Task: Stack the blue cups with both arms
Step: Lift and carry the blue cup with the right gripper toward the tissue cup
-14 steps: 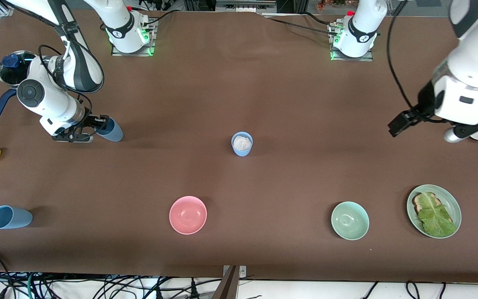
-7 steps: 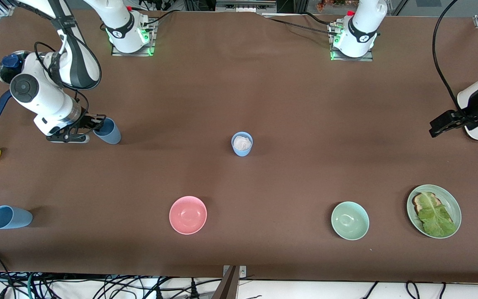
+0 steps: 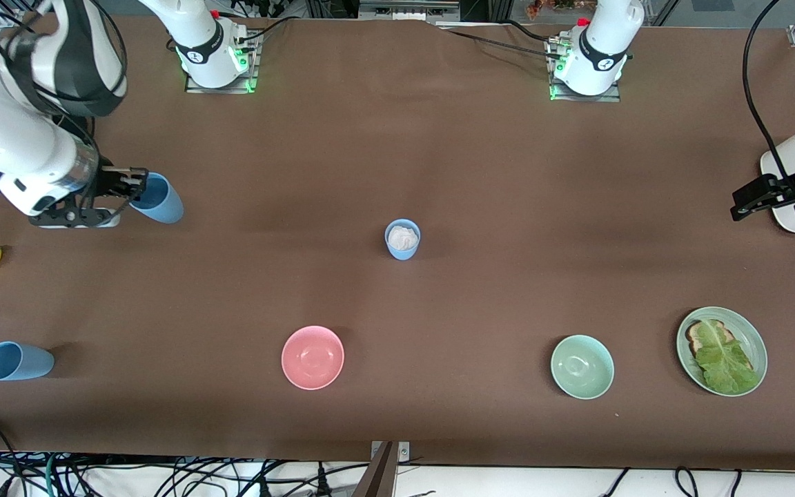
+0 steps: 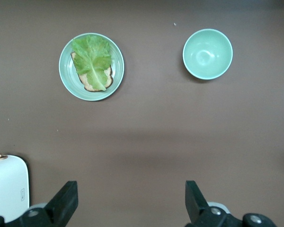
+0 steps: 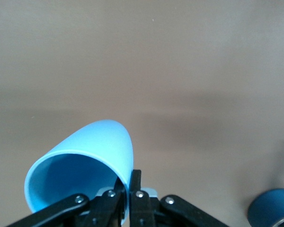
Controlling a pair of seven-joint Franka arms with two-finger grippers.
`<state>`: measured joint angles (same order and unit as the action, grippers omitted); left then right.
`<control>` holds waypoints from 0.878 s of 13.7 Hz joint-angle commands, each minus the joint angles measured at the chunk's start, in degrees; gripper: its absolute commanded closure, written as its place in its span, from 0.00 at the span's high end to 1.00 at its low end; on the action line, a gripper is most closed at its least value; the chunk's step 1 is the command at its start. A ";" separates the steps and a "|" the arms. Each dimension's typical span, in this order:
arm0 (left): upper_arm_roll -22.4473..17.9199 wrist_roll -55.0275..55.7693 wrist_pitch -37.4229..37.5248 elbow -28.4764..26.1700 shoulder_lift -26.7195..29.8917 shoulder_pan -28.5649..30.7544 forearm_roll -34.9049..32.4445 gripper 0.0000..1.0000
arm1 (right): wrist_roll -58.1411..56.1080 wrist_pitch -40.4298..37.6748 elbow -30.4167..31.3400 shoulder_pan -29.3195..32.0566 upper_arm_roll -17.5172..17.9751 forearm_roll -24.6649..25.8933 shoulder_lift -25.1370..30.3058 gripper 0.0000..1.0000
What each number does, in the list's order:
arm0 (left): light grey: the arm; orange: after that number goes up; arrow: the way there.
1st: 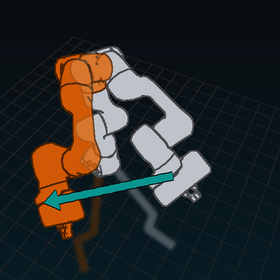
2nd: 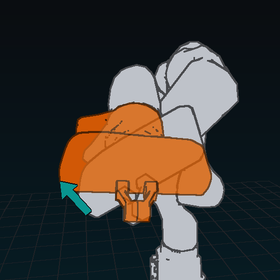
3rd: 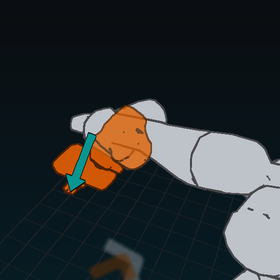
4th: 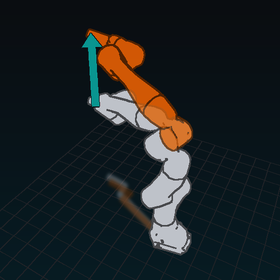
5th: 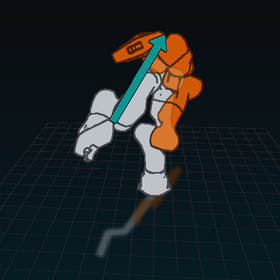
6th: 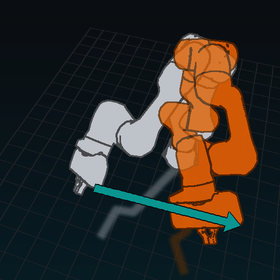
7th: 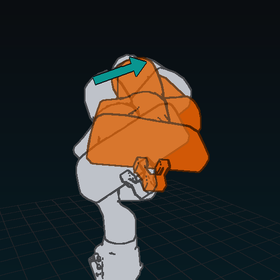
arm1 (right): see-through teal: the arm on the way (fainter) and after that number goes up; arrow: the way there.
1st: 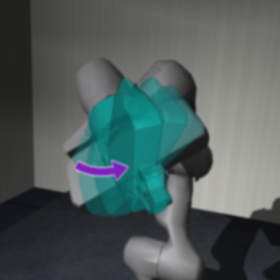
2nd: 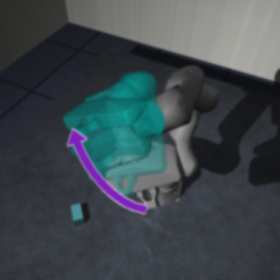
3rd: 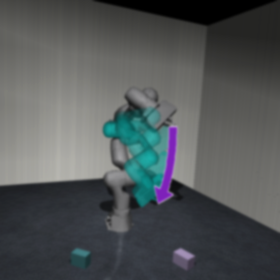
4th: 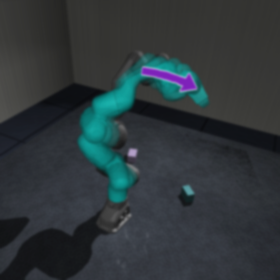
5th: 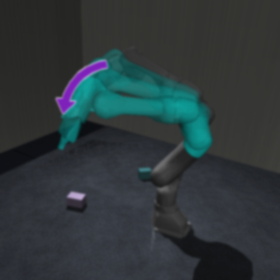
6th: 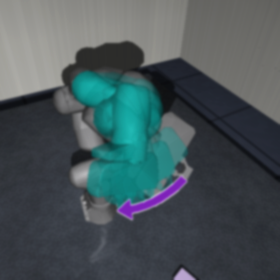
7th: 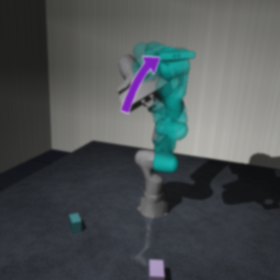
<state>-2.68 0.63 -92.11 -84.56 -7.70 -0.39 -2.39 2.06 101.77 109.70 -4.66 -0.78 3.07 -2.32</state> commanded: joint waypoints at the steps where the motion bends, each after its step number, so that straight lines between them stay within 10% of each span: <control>1: 0.57 -1.34 0.70 -3.32 2.78 0.48 3.42 1.00 | 1.54 -5.96 -5.54 0.01 1.39 -1.47 -0.93 0.00; 12: 0.39 -1.34 0.70 -3.68 5.51 0.30 5.29 1.00 | 40.70 -0.19 -11.08 -6.12 19.14 -10.18 -5.49 0.00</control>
<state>-2.34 0.59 -91.29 -87.60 -2.60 -0.43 2.02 36.16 99.78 101.16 -7.88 17.95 -6.24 -5.10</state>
